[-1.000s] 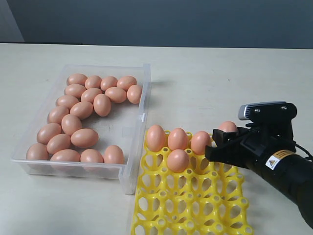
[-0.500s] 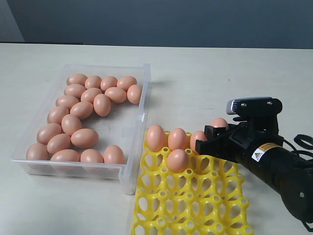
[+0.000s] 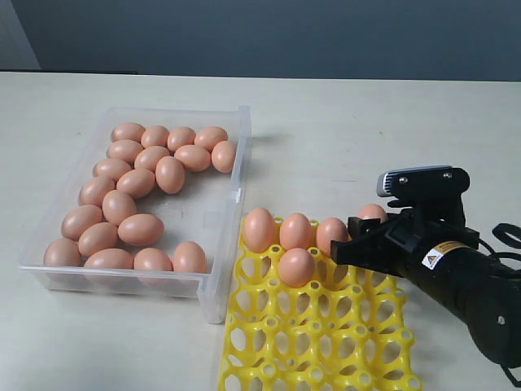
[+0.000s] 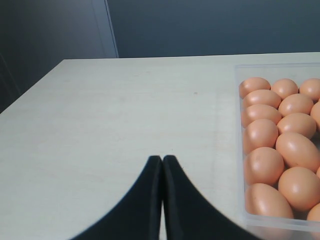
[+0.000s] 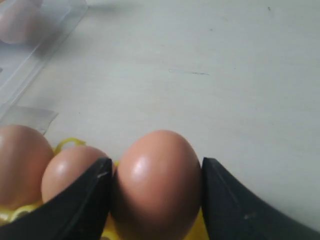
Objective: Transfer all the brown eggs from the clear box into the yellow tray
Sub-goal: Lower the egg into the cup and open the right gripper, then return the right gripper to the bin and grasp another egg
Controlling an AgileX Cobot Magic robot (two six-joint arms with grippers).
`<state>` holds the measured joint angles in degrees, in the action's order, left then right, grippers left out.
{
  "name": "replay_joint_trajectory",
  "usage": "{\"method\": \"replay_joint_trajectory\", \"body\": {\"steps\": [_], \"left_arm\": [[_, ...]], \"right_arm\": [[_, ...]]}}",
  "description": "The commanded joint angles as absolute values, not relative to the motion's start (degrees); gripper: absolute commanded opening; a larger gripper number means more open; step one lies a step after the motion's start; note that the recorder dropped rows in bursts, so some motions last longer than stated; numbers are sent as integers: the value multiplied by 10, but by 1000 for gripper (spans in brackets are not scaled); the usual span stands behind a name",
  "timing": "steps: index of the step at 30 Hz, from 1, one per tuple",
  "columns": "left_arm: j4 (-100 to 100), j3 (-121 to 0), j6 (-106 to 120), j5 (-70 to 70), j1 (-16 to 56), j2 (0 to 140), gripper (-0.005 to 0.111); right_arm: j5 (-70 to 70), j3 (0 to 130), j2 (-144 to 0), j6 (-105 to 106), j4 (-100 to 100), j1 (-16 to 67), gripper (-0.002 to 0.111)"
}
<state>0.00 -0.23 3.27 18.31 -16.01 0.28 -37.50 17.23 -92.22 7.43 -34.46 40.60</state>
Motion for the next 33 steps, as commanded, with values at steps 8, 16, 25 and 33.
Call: {"method": "replay_joint_trajectory", "body": {"steps": [8, 16, 25, 33], "left_arm": [[0, 0, 32, 177, -157, 0, 0], [0, 0, 32, 177, -157, 0, 0], [0, 0, 32, 177, -157, 0, 0], [0, 0, 32, 177, -157, 0, 0]], "right_arm": [[-375, 173, -955, 85, -352, 406, -1], [-372, 173, -954, 85, -327, 406, 5], [-367, 173, -954, 84, -304, 406, 44], [-365, 173, -928, 83, -305, 406, 47]]}}
